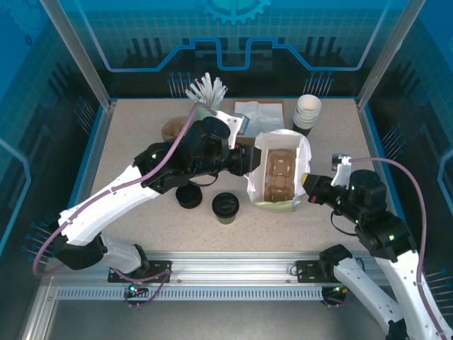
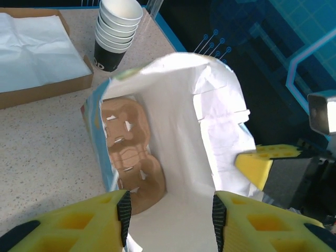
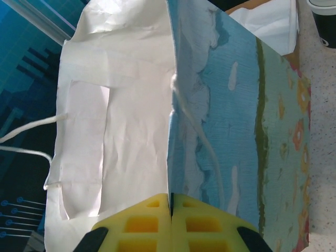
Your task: Pack the takeout coffee
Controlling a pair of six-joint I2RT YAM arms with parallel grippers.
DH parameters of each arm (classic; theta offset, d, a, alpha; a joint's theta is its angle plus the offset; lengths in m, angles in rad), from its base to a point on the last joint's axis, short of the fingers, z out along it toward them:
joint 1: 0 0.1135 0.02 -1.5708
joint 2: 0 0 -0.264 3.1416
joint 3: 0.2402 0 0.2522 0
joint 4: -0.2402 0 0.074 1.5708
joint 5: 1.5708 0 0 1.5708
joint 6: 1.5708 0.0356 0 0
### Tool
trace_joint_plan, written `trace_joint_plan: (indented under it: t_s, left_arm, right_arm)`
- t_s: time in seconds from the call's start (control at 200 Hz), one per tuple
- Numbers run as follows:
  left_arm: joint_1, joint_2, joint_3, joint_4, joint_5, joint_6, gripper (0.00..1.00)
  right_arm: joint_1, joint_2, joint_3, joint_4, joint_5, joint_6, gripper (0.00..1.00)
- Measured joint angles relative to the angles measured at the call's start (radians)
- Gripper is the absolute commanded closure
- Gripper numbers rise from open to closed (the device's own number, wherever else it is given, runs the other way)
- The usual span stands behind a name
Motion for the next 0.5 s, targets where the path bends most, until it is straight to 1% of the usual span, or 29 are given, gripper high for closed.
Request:
trace_joint_plan:
  t_s: [0.13, 0.25, 0.5]
  left_arm:
    - [0.006, -0.006, -0.025, -0.004, -0.002, -0.006, 0.52]
    - [0.012, -0.019, -0.054, -0.008, -0.01, -0.011, 0.52]
    - [0.024, -0.06, -0.1, -0.011, -0.021, -0.034, 0.52]
  right_arm:
    - [-0.005, 0.091, 0.052, -0.017, -0.023, 0.045, 1.0]
    - [-0.031, 0.153, 0.066, -0.02, -0.063, 0.093, 1.0]
    - [-0.172, 0.236, 0.065, -0.059, -0.172, 0.171, 1.0]
